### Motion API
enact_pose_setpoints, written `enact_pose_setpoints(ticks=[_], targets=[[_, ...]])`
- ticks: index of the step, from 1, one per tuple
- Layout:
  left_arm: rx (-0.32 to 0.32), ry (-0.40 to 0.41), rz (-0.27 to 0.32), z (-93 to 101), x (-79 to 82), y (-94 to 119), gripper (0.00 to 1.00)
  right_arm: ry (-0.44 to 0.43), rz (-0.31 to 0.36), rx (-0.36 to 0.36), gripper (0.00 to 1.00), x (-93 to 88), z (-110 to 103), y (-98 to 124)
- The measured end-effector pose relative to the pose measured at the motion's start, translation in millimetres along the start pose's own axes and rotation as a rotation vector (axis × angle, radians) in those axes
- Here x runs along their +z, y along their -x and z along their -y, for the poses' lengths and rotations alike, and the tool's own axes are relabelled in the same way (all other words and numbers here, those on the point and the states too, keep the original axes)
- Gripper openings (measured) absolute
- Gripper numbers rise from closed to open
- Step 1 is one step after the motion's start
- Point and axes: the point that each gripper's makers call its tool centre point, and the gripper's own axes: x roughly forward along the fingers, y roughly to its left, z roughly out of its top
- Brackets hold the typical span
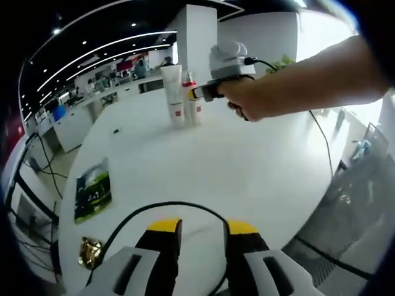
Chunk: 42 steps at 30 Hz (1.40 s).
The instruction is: Arrange the skincare products in the storage area until every visible bottle or jar stands upright without overlapping.
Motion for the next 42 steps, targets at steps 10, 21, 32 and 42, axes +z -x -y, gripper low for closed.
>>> enact_pose_setpoints(ticks=[10, 21, 32, 42], targets=[[0.005, -0.016, -0.013, -0.3, -2.0, -1, 0.27, -0.064, -0.073, 0.009, 0.23, -21.3, 0, -1], [0.009, -0.036, -0.023, -0.6, -2.7, -2, 0.26, -0.047, -0.114, 0.04, 0.31, -31.4, -2, 10], [0.001, -0.039, -0.027, 2.0, -2.4, -3, 0.27, -0.086, -0.146, 0.21, 0.58, -34.8, -19, 96], [0.003, 0.031, 0.026, 1.1, 7.8, 3, 0.31, 0.009, -0.244, 0.428, 0.62, -99.1, -70, 199]])
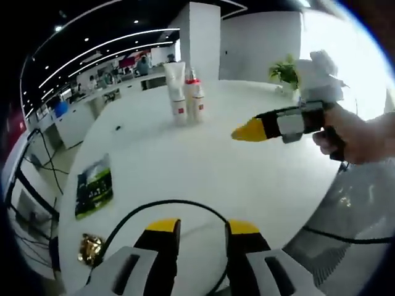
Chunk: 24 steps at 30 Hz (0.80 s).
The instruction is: Arrange the skincare products in the storage area until every visible bottle or jar stands upright without overlapping.
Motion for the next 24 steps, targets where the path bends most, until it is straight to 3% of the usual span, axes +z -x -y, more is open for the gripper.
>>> enact_pose_setpoints(ticks=[3, 5, 7, 10, 13, 19, 24], targets=[[-0.031, 0.024, 0.021, 5.6, 3.4, 0, 0.31, -0.017, 0.007, 0.012, 0.62, -9.7, -12, 11], [-0.068, 0.1, 0.058, 7.4, 10.1, 2, 0.32, -0.026, 0.006, 0.029, 0.62, -14.0, -19, 17], [-0.073, 0.183, 0.132, -1.0, 23.4, 8, 0.33, -0.006, 0.01, 0.029, 0.62, -15.3, -23, 22], [-0.053, 0.294, 0.168, -20.9, 28.1, 12, 0.36, 0.011, 0.016, 0.044, 0.62, -17.7, -28, 29], [0.026, 0.456, 0.21, -70.9, 28.4, 15, 0.39, 0.037, 0.01, 0.044, 0.62, -23.6, -28, 37], [0.156, 0.649, 0.234, -159.9, 16.3, 15, 0.43, 0.046, 0.013, 0.043, 0.63, -18.3, -29, 44], [0.234, 0.659, 0.176, -208.9, -6.0, 4, 0.45, 0.057, 0.014, 0.041, 0.62, -19.7, -31, 51]])
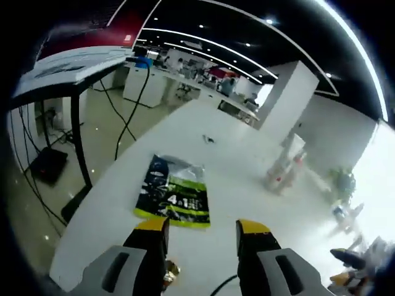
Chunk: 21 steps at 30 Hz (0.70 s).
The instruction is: Arrange the skincare products in the storage area until every visible bottle or jar stands upright without overlapping.
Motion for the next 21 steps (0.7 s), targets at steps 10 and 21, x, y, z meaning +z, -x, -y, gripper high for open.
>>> enact_pose_setpoints(ticks=[10, 21], targets=[[0.083, -0.091, -0.089, -24.5, -8.9, -37, 0.51, 0.018, -0.035, -0.003, 0.61, -5.7, 2, 3], [0.13, -0.255, -0.148, -30.6, -2.0, -50, 0.28, 0.049, -0.064, 0.008, 0.6, -11.4, -2, -1]])
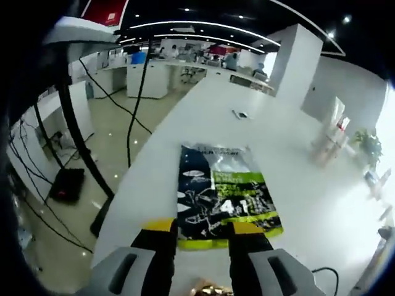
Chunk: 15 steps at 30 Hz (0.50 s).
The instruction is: Arrange the skincare products in the storage area until every visible bottle or jar stands upright without overlapping.
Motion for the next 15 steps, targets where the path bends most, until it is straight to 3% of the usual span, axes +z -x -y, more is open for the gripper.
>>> enact_pose_setpoints(ticks=[2, 5, 7, 10, 12, 14, 15], targets=[[-0.014, -0.089, 0.001, 4.5, -0.8, -1, 0.18, -0.002, -0.003, -0.003, 0.59, -0.9, 2, 0], [-0.022, -0.048, 0.006, 4.2, -4.8, -1, 0.04, -0.006, -0.004, -0.012, 0.58, -1.7, 4, 0], [-0.015, 0.026, 0.025, 2.4, -4.9, 0, 0.03, -0.003, -0.006, -0.016, 0.58, -2.3, 6, 0], [-0.03, 0.039, 0.023, 3.9, -5.4, 1, 0.01, -0.004, -0.011, -0.018, 0.57, -3.7, 7, 0], [-0.076, 0.126, 0.011, 9.6, -7.8, 0, 0.0, -0.005, -0.013, -0.015, 0.57, -4.1, 6, 0], [-0.103, 0.137, 0.006, 10.1, -8.9, 0, 0.0, 0.003, -0.018, -0.008, 0.57, -3.9, 4, -2], [-0.157, 0.167, -0.008, 18.6, -13.2, 2, 0.0, 0.005, -0.017, -0.005, 0.56, -3.7, 3, -2]])
